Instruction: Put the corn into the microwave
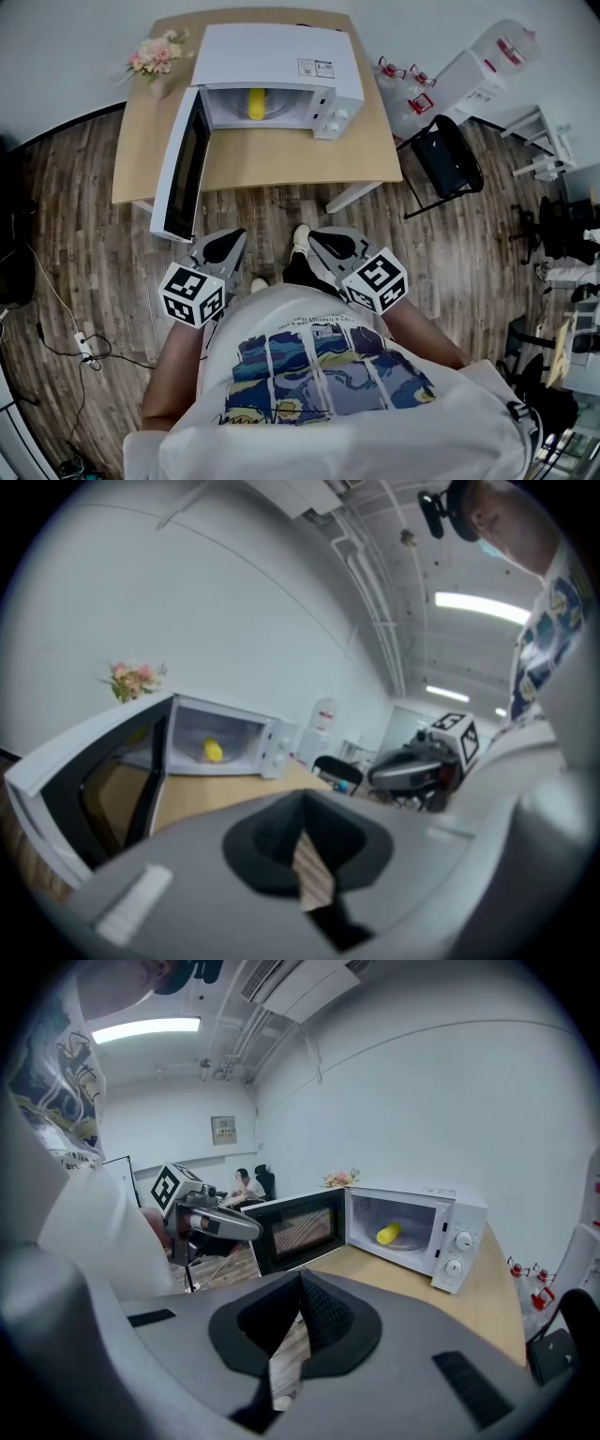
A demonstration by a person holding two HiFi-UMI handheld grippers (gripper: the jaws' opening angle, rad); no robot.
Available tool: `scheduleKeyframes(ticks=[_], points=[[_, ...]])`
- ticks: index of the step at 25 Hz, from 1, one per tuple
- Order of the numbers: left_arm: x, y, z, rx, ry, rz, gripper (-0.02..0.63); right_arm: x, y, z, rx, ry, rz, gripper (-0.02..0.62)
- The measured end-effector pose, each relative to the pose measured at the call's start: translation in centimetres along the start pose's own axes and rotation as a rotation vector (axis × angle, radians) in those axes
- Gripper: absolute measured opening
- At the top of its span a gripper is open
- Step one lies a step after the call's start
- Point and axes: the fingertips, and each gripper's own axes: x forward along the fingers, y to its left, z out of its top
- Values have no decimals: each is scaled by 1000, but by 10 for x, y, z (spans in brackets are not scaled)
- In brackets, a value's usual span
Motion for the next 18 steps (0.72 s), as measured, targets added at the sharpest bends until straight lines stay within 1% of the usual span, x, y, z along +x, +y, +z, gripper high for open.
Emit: scheduleKeyframes(ticks=[11,18], points=[[3,-2,-4,-5,12,-6,8,-1,0,-2,0,5,2,9],[5,-7,-6,4,19,-24,8,-1,1,-4,-5,6,3,9]])
